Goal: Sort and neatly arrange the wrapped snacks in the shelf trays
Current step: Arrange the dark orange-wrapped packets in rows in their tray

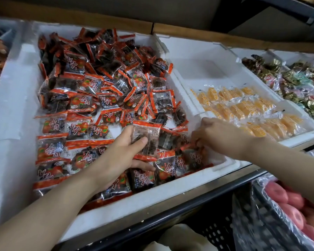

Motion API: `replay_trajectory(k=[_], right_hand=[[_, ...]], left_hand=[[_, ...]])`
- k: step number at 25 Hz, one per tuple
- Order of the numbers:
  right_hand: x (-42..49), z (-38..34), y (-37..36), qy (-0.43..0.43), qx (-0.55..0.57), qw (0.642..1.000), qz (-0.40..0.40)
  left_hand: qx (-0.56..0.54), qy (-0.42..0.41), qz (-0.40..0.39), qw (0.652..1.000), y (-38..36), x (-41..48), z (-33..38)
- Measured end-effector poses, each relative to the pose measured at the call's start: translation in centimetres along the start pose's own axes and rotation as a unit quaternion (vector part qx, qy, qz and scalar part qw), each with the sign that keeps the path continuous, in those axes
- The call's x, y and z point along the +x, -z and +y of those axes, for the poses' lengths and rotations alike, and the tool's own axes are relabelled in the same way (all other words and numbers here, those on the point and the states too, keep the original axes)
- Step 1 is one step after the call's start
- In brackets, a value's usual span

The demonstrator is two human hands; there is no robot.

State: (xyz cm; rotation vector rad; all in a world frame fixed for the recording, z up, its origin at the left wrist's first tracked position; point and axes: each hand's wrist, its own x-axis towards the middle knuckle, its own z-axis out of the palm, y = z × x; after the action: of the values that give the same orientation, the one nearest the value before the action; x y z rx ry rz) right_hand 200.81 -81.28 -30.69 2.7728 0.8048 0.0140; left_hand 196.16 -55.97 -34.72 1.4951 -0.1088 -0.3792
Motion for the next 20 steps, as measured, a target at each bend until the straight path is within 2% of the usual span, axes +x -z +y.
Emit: replay_trajectory(k=[3,5,7,11,14,17,20], right_hand=[[0.4,-0.5,-1.0,0.056,-0.072,0.996,0.009],[0.3,-0.7,-1.0,0.073,-0.068,0.995,0.021],[-0.1,-0.8,-1.3,0.077,-0.028,0.997,-0.006],[-0.2,-1.1,-1.4,0.035,0.009,0.995,-0.092],[0.7,-1.4,-1.1,0.025,0.038,0.997,-0.055],[3.2,-2.6,-0.7,-0.060,0.134,0.989,0.001],[6.2,-2.9,-1.8,-0.113,0.148,0.981,-0.055]], left_hand=[[0.015,-0.001,0.013,1.000,0.0,0.0,0.0],[0.025,0.000,0.013,1.000,0.0,0.1,-0.1],[0.029,0.000,0.016,0.999,0.1,0.2,-0.2],[0.036,0.020,0.019,0.999,-0.1,0.1,-0.1],[0.032,0.023,0.059,0.997,0.0,0.1,0.1],[0.033,0.004,0.129,0.991,0.7,0.4,0.3],[0.025,0.002,0.170,0.985,0.7,0.5,0.6]])
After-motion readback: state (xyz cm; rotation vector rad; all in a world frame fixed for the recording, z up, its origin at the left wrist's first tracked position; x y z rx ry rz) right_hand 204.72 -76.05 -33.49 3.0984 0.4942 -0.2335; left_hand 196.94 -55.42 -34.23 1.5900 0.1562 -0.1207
